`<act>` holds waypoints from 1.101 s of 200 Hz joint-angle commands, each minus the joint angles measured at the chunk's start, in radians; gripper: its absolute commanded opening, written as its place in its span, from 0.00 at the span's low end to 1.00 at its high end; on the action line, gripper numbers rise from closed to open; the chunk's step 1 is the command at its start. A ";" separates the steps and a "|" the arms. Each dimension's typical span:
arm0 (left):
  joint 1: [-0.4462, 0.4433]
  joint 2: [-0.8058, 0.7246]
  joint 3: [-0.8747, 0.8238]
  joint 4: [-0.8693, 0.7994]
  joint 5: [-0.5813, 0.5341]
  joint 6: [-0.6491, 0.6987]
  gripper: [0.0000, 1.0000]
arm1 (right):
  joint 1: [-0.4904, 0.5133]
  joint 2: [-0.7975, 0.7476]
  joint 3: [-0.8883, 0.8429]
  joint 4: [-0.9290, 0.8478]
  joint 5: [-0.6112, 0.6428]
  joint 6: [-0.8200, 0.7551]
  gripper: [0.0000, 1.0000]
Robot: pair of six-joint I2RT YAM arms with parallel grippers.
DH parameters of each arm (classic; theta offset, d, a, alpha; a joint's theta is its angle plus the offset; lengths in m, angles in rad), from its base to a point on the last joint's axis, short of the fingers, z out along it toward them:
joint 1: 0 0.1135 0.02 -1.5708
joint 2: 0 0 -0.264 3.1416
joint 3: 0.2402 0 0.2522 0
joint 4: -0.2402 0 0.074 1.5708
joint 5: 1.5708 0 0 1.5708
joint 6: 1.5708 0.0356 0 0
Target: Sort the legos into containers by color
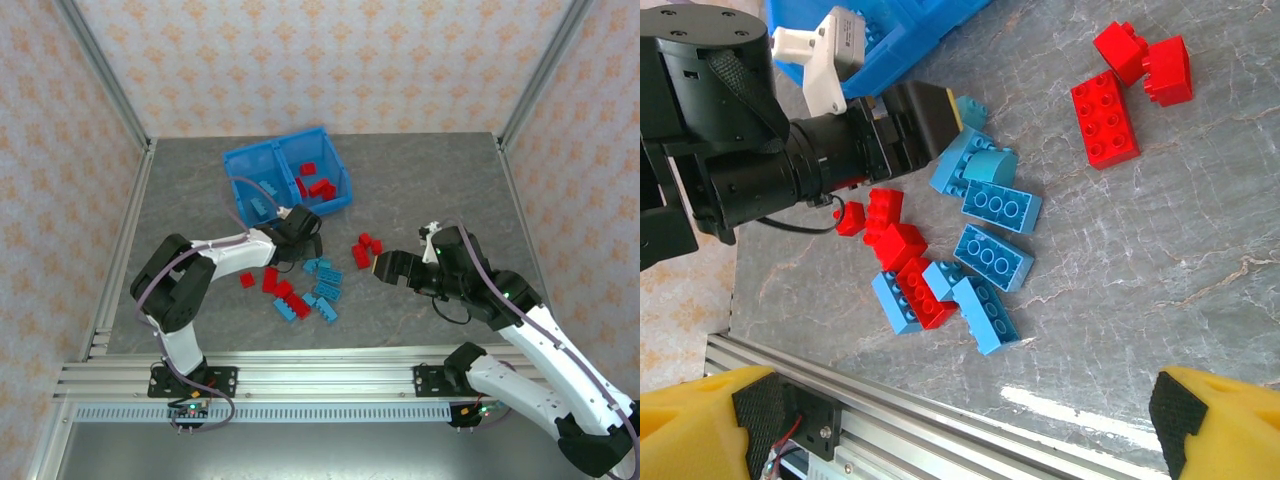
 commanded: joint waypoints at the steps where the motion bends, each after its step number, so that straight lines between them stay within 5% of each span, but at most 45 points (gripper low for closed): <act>1: 0.003 0.071 -0.029 -0.005 0.030 0.031 0.77 | 0.009 -0.007 -0.012 -0.001 0.021 0.011 0.96; 74: 0.000 0.080 0.050 0.043 0.048 0.039 0.77 | 0.014 -0.008 -0.013 -0.004 0.030 0.019 0.96; 113: -0.033 0.042 0.098 0.036 -0.046 0.053 0.83 | 0.019 -0.008 -0.023 0.008 0.033 0.025 0.96; 170: -0.040 0.147 0.153 0.085 -0.010 0.037 0.87 | 0.020 -0.007 -0.017 -0.011 0.044 0.013 0.96; 220: -0.039 0.254 0.260 -0.031 -0.081 0.086 0.85 | 0.022 -0.007 -0.015 -0.006 0.041 0.014 0.96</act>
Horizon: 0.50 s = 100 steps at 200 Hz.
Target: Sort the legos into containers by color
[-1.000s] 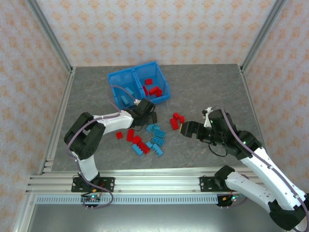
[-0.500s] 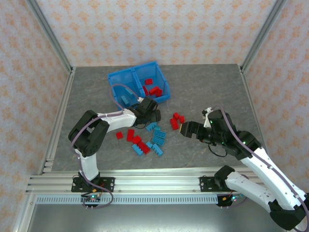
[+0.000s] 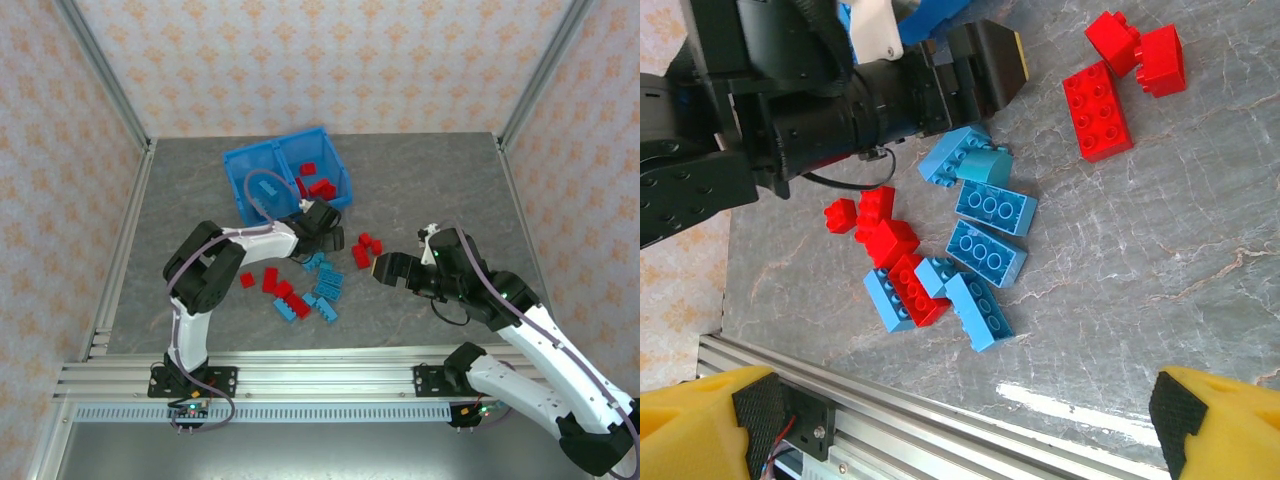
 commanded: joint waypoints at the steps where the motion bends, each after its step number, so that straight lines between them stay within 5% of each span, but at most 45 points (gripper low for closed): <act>1: -0.001 0.047 0.058 -0.073 -0.049 0.042 0.85 | 0.007 -0.007 -0.001 -0.006 0.026 0.000 0.96; 31: -0.001 0.056 0.066 -0.078 -0.031 0.037 0.58 | 0.008 -0.008 -0.003 -0.009 0.030 0.003 0.96; 100: -0.010 -0.077 -0.011 -0.074 0.000 -0.019 0.39 | 0.013 0.006 0.001 0.023 0.008 0.008 0.96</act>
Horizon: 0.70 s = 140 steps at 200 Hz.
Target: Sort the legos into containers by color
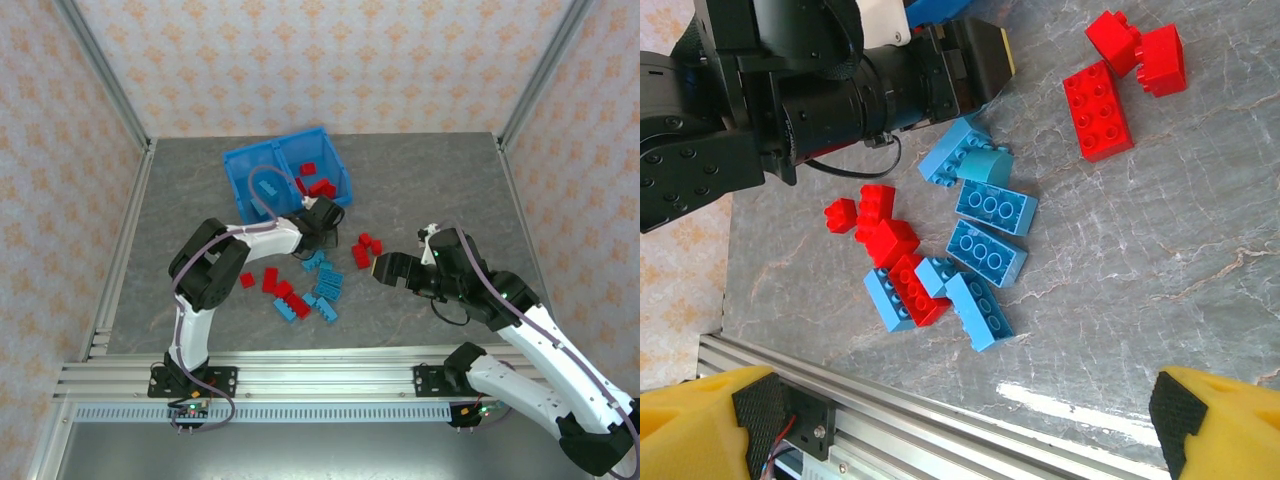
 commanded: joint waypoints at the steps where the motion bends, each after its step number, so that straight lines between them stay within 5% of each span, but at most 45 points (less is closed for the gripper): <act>1: -0.010 -0.101 -0.050 -0.044 0.007 -0.029 0.39 | 0.011 0.006 0.002 0.024 0.007 0.007 0.96; 47: -0.002 -0.334 -0.078 -0.136 -0.155 -0.036 0.36 | 0.025 0.011 0.005 0.059 -0.015 0.011 0.96; 78: 0.082 -0.428 -0.048 -0.216 -0.315 -0.011 0.36 | 0.027 0.011 -0.002 0.057 -0.007 0.015 0.96; 140: 0.312 -0.202 0.217 -0.243 -0.192 0.064 0.34 | 0.030 -0.011 -0.003 0.037 0.011 0.023 0.96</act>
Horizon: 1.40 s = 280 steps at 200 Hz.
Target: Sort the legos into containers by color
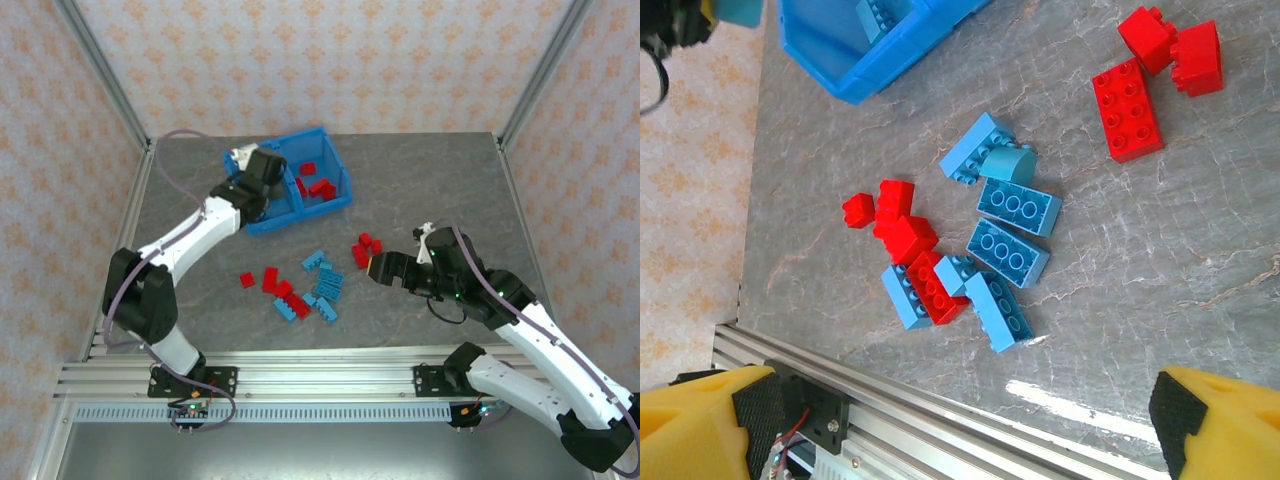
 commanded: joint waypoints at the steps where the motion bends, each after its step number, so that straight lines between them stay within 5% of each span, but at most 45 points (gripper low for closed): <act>1: 0.024 0.111 0.112 -0.067 0.032 0.043 0.34 | 0.007 -0.025 -0.002 0.000 0.023 0.012 0.96; 68: 0.121 0.353 0.351 -0.164 0.172 0.030 0.39 | 0.008 -0.065 0.008 -0.049 0.058 0.020 0.96; 89: 0.120 0.379 0.385 -0.197 0.181 0.030 0.50 | 0.008 -0.058 0.005 -0.034 0.047 0.025 0.96; 105: 0.120 0.359 0.374 -0.197 0.190 0.030 0.60 | 0.008 -0.055 0.006 -0.034 0.048 0.023 0.96; 171: 0.080 -0.005 0.188 -0.140 0.269 0.052 0.59 | 0.008 -0.012 -0.002 -0.012 0.065 -0.004 0.96; 194: -0.021 -0.194 0.108 -0.152 0.275 0.224 0.60 | 0.009 0.049 -0.005 0.038 0.051 -0.013 0.96; 230: -0.182 -0.478 -0.022 -0.221 0.318 0.524 0.77 | 0.026 0.249 0.058 0.111 0.015 -0.004 0.89; 254: -0.232 -0.671 -0.160 -0.274 0.527 0.796 0.99 | 0.071 0.433 0.152 0.100 0.074 0.013 0.84; 280: -0.241 -0.850 -0.334 -0.342 0.699 1.047 1.00 | 0.140 0.645 0.263 0.137 0.095 0.105 0.71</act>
